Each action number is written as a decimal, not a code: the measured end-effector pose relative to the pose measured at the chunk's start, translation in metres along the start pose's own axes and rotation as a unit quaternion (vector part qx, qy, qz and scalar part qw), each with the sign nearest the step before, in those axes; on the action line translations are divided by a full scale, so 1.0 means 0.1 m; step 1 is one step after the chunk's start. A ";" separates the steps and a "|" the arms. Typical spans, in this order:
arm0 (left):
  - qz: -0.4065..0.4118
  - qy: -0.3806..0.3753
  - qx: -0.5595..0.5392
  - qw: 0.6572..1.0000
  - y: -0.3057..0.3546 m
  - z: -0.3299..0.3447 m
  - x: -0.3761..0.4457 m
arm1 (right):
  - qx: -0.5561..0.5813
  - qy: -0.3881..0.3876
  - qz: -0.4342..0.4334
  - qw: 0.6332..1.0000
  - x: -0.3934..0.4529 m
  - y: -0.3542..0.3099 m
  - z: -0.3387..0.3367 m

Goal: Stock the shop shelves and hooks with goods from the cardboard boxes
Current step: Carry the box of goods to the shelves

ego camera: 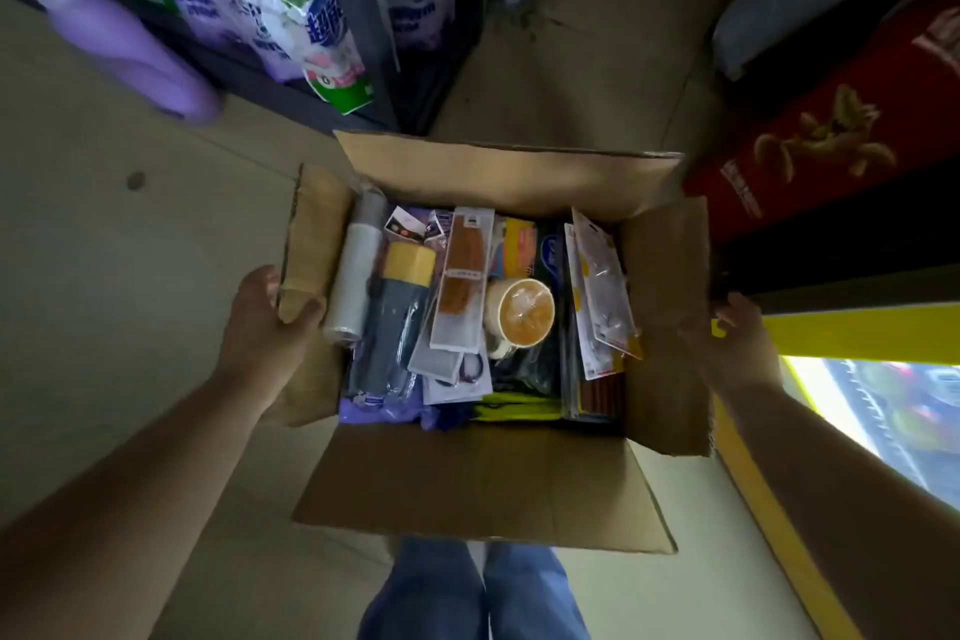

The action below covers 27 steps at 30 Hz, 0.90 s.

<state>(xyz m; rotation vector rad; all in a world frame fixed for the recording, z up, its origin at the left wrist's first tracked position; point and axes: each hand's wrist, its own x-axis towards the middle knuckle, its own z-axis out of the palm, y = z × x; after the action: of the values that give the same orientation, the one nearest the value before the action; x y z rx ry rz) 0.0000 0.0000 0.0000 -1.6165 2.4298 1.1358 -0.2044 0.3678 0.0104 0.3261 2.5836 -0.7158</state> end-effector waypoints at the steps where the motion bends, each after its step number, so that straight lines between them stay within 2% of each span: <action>1: 0.009 0.012 0.013 1.000 -0.04 0.06 0.05 | -0.020 -0.011 0.002 1.000 0.05 0.03 0.05; 3: 0.006 0.058 0.030 0.998 -0.09 0.12 0.13 | -0.046 -0.030 0.001 0.999 0.10 0.09 0.14; 5: -0.060 0.090 0.030 0.994 -0.13 0.16 0.19 | -0.072 -0.047 0.003 0.996 0.11 0.14 0.22; 6: -0.079 0.080 0.056 0.992 -0.17 0.17 0.21 | -0.086 -0.047 0.002 0.995 0.10 0.15 0.24; 9: -0.069 0.005 0.139 0.988 -0.26 0.21 0.22 | -0.113 -0.035 0.017 0.993 0.14 0.18 0.29; 11: -0.067 -0.008 0.122 0.990 -0.28 0.25 0.24 | -0.117 -0.035 0.025 0.992 0.16 0.18 0.33; 14: -0.079 0.000 0.108 0.991 -0.24 0.28 0.24 | -0.130 -0.039 0.031 0.990 0.15 0.15 0.39; 17: -0.031 0.000 0.171 0.985 -0.22 0.31 0.25 | -0.135 -0.033 0.035 0.990 0.13 0.13 0.42; 21: 0.017 0.018 0.178 0.984 -0.21 0.29 0.20 | -0.138 -0.031 0.009 0.990 0.08 0.08 0.37; 27: -0.016 0.024 0.153 0.988 -0.26 -0.10 -0.13 | -0.201 -0.051 -0.043 0.977 -0.17 -0.20 0.03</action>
<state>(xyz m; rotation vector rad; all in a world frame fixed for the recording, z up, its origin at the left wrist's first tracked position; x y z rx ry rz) 0.0308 -0.0007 -0.0018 -1.5942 2.4481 0.6834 -0.1948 0.3473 0.0249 0.0493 2.5768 -0.2169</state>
